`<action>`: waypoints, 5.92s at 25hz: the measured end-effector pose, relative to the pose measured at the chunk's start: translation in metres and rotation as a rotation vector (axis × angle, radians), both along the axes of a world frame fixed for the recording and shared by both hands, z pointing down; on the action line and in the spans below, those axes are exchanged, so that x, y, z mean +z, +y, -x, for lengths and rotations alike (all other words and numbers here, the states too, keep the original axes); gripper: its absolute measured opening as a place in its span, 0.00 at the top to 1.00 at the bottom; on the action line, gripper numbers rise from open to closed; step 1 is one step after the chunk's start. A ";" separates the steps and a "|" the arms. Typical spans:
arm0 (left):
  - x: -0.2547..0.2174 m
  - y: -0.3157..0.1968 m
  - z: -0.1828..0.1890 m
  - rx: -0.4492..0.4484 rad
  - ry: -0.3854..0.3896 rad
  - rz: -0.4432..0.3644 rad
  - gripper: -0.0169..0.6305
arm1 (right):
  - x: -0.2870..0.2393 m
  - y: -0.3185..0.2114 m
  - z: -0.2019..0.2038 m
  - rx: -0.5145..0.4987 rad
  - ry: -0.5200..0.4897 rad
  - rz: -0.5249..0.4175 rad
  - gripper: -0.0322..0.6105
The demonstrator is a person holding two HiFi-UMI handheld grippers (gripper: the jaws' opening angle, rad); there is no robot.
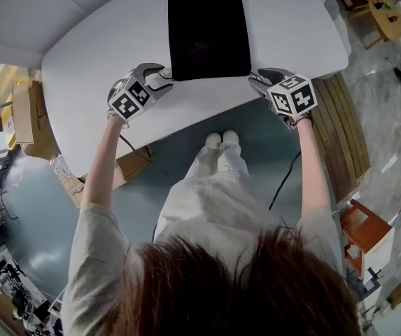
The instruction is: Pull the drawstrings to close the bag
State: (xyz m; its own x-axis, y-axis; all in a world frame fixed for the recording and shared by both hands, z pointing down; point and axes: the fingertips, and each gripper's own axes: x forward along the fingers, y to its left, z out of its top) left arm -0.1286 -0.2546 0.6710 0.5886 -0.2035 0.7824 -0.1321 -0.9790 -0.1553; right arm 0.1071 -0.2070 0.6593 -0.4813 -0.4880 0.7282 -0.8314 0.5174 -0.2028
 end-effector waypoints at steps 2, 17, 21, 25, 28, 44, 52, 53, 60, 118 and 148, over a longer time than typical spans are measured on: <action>0.002 -0.001 -0.001 0.015 -0.012 0.012 0.65 | 0.003 0.000 0.000 0.001 0.003 0.006 0.68; 0.008 0.011 -0.002 -0.048 0.004 0.179 0.87 | 0.017 -0.001 -0.005 -0.006 0.163 0.032 0.86; 0.009 0.009 0.000 -0.091 0.030 0.190 0.88 | 0.018 -0.004 -0.007 0.015 0.182 0.021 0.91; 0.008 0.009 0.000 -0.124 0.050 0.201 0.88 | 0.017 -0.004 -0.008 0.007 0.191 0.014 0.92; 0.013 0.008 0.003 -0.171 0.078 0.226 0.89 | 0.017 -0.003 -0.008 -0.007 0.210 0.015 0.93; 0.011 0.009 0.001 -0.362 0.119 0.234 0.97 | 0.018 -0.004 -0.010 -0.017 0.189 0.056 0.93; 0.011 0.011 0.005 -0.387 0.072 0.185 0.97 | 0.013 -0.008 -0.013 -0.042 0.189 0.039 0.93; 0.008 0.010 0.005 -0.395 0.073 0.176 0.97 | 0.011 -0.009 -0.013 -0.046 0.189 0.032 0.93; -0.015 0.001 0.002 -0.418 0.081 0.116 0.97 | -0.006 -0.018 -0.019 -0.071 0.202 -0.018 0.93; -0.211 -0.089 -0.003 -0.678 0.526 -0.328 0.97 | -0.200 -0.138 -0.056 0.085 0.098 -0.531 0.93; -0.321 -0.114 -0.007 -0.643 0.659 -0.526 0.97 | -0.306 -0.175 -0.066 0.157 -0.028 -0.754 0.93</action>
State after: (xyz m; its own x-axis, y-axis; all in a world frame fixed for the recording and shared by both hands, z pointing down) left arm -0.1217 -0.3684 0.3501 0.5259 -0.8476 0.0711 -0.8136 -0.5256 -0.2486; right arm 0.1730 -0.3820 0.3535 -0.3787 -0.9116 0.1598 -0.9062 0.4003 0.1360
